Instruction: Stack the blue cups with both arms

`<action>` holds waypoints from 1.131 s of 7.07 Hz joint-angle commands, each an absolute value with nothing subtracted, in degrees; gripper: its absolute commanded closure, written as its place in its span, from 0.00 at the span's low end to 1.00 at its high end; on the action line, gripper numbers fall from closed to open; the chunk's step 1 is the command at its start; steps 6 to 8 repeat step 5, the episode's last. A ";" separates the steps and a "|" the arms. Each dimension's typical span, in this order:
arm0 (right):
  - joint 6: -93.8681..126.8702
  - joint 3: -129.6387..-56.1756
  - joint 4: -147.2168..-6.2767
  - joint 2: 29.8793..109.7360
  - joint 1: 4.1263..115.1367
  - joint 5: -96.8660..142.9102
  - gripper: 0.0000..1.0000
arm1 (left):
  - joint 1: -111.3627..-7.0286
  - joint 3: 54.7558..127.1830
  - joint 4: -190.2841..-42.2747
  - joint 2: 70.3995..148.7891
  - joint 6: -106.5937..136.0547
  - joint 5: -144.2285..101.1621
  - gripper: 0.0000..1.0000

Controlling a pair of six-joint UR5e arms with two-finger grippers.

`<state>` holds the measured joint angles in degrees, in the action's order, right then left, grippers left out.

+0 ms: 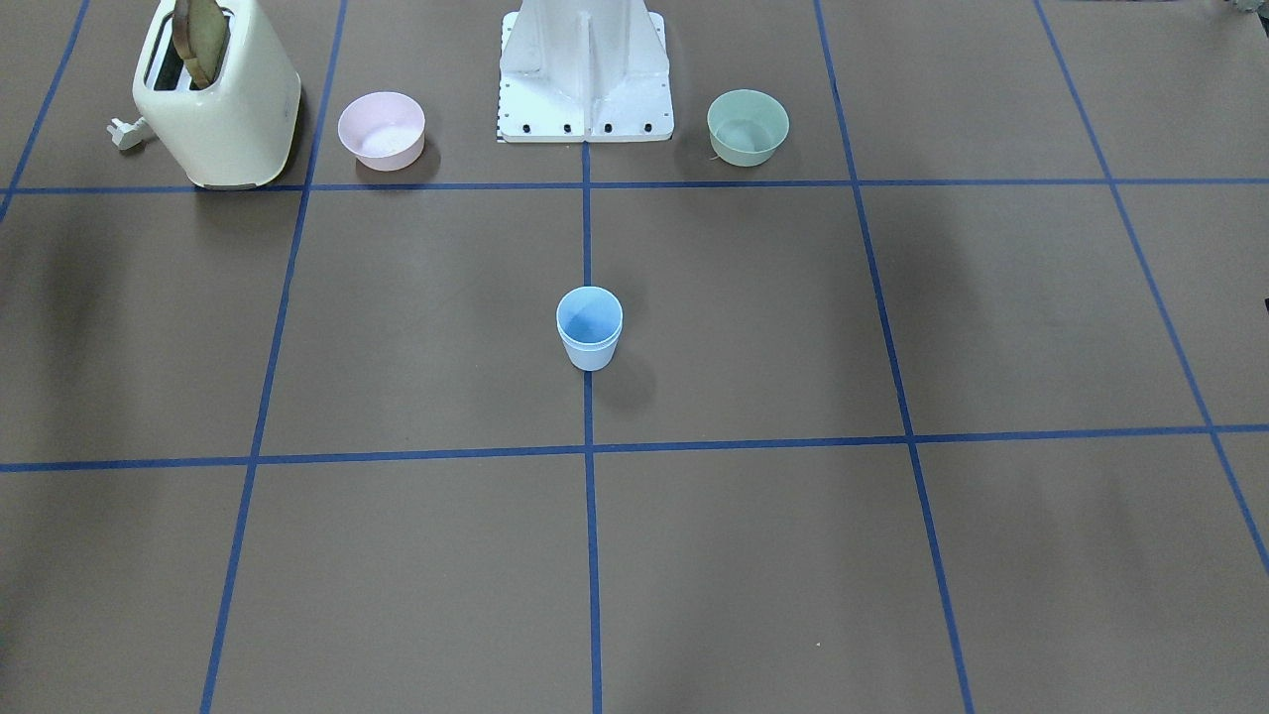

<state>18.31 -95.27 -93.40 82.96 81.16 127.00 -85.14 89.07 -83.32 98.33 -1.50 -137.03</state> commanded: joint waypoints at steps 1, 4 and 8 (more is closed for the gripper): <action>17.05 -95.19 -92.90 88.32 84.19 129.64 0.00 | -85.78 89.30 -83.14 95.37 -4.39 -137.20 0.00; 17.14 -95.71 -92.90 88.77 84.81 129.90 0.00 | -85.78 89.38 -83.41 94.57 -4.48 -136.85 0.00; 17.14 -95.80 -92.90 88.77 84.90 129.90 0.00 | -85.78 89.38 -83.41 94.57 -4.48 -136.85 0.00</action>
